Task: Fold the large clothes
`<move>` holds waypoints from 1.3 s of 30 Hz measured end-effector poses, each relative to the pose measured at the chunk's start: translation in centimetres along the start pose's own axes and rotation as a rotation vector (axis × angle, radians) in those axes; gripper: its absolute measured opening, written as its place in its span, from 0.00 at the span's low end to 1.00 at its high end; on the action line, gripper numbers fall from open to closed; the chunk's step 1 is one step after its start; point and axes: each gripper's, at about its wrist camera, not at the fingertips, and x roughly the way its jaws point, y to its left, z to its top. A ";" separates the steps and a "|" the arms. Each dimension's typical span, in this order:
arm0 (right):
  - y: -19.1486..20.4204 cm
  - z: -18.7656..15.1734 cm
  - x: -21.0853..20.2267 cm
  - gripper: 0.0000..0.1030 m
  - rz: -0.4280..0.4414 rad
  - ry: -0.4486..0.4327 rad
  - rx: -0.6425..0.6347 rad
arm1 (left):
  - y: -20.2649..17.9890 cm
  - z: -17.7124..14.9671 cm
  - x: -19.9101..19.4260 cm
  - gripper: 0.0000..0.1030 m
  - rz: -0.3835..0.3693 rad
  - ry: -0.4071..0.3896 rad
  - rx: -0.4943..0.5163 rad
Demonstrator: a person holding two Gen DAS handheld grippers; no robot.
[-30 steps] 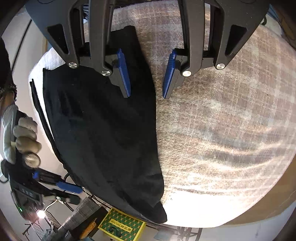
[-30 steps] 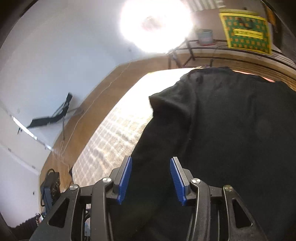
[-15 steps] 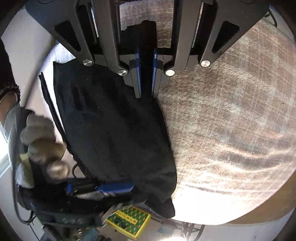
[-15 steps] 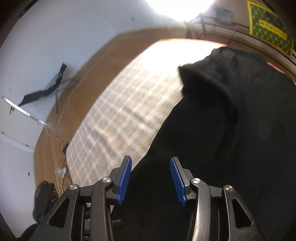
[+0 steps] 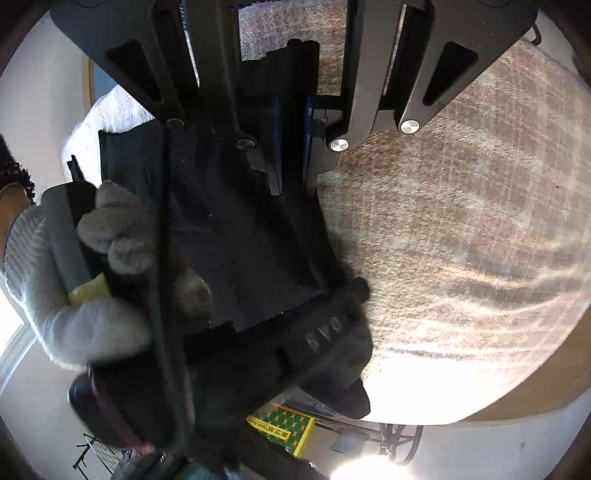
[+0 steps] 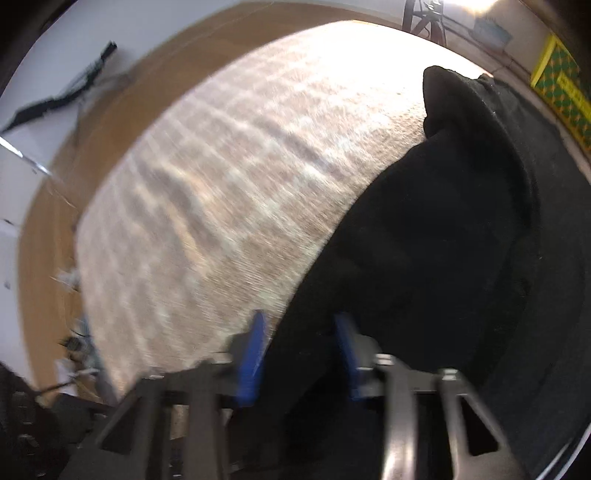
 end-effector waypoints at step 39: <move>-8.3 8.1 -6.3 0.44 0.148 -0.231 0.176 | 1.8 -1.8 -2.9 0.05 -0.206 0.012 -0.089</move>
